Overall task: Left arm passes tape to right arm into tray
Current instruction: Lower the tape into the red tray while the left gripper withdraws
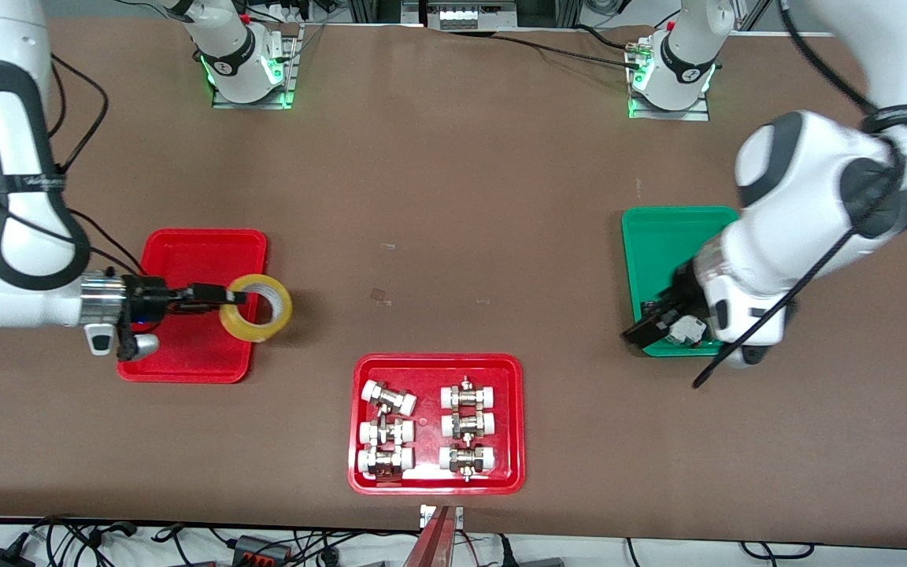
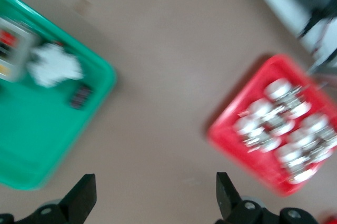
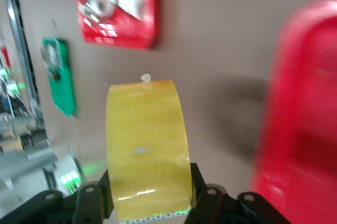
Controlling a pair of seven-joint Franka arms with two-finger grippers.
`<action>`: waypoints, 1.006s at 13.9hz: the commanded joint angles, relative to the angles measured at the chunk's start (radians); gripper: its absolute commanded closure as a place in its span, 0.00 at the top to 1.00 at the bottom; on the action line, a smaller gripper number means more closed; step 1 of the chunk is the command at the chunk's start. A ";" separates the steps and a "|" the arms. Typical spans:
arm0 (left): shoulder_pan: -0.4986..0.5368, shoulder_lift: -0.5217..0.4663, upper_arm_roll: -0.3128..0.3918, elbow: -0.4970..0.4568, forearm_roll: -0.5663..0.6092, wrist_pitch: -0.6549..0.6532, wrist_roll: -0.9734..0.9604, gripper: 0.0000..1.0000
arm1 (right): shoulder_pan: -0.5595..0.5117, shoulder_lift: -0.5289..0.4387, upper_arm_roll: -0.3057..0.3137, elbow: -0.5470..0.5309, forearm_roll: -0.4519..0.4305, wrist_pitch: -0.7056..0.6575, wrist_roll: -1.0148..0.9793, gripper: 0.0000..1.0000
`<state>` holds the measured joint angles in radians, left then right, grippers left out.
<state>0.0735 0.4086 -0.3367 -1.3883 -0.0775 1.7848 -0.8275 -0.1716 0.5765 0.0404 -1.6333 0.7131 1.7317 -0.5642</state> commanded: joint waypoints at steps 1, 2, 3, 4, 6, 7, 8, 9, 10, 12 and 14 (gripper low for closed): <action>0.078 -0.069 -0.010 -0.018 0.126 -0.198 0.334 1.00 | -0.116 0.046 0.024 0.003 -0.078 -0.063 -0.152 0.00; 0.078 -0.086 -0.018 -0.003 0.253 -0.268 0.481 1.00 | -0.147 0.071 0.024 0.003 -0.104 -0.066 -0.201 0.00; 0.068 -0.091 -0.021 -0.005 0.330 -0.319 0.624 1.00 | -0.173 0.095 0.024 0.003 -0.119 -0.066 -0.247 0.00; 0.068 -0.103 -0.033 -0.011 0.344 -0.332 0.678 1.00 | -0.183 0.115 0.024 0.003 -0.130 -0.064 -0.284 0.00; 0.065 -0.105 -0.076 -0.026 0.329 -0.324 0.615 1.00 | -0.189 0.137 0.024 0.003 -0.138 -0.055 -0.309 0.10; 0.055 -0.096 -0.115 -0.023 0.300 -0.323 0.554 1.00 | -0.184 0.138 0.024 0.004 -0.156 -0.047 -0.310 0.29; 0.039 -0.070 -0.143 -0.011 0.294 -0.326 0.491 1.00 | -0.180 0.138 0.024 0.004 -0.175 -0.028 -0.318 0.64; 0.037 -0.062 -0.145 -0.009 0.292 -0.327 0.485 1.00 | -0.174 0.141 0.024 0.003 -0.176 -0.014 -0.328 0.99; 0.055 -0.065 -0.143 -0.009 0.297 -0.326 0.513 1.00 | -0.166 0.141 0.024 0.003 -0.182 0.014 -0.365 1.00; 0.139 -0.105 -0.148 -0.052 0.254 -0.276 0.528 1.00 | -0.129 0.131 0.024 0.001 -0.260 0.089 -0.417 1.00; 0.228 -0.215 -0.148 -0.226 0.097 -0.123 0.528 1.00 | -0.097 0.097 0.024 0.003 -0.335 0.127 -0.418 1.00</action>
<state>0.2045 0.3200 -0.4732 -1.4405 0.1226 1.5415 -0.3213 -0.3000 0.7187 0.0656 -1.6284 0.4406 1.8321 -0.9619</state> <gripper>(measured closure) 0.000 0.000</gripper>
